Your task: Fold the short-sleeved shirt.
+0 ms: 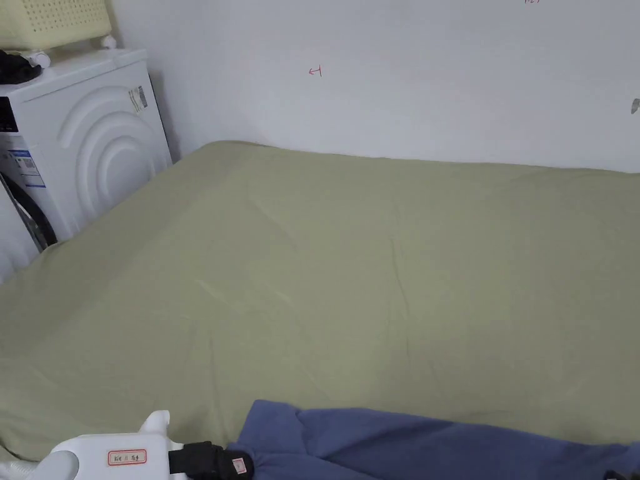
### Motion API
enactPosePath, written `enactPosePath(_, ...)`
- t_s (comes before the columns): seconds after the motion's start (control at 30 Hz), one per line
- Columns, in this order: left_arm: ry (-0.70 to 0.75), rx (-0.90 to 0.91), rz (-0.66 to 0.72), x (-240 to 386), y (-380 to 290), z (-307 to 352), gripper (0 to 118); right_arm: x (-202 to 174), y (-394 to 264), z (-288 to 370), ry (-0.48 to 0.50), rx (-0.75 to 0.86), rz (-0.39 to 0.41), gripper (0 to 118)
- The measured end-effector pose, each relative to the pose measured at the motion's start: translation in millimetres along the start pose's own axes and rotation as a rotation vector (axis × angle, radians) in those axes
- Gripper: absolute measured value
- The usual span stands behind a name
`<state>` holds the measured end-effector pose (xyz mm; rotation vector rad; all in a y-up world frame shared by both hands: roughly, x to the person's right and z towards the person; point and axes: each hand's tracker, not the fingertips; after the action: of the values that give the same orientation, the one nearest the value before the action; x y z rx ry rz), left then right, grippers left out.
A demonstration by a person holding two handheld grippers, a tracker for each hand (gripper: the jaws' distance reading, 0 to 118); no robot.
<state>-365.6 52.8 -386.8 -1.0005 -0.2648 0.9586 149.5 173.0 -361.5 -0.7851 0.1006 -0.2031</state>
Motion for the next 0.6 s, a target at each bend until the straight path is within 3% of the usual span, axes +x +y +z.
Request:
enactPosePath(0.13,0.082,0.050,-0.127,13,17,9,6,7,-4,7,-0.008,-0.020,-0.007,1)
enactPosePath(0.37,-0.058,0.035,-0.409,110,25,25,6,28,1,28,-0.018,0.022,-0.063,1)
enactPosePath(0.6,-0.121,-0.149,-0.729,240,-37,-53,6,49,6,53,-0.032,0.086,-0.100,1)
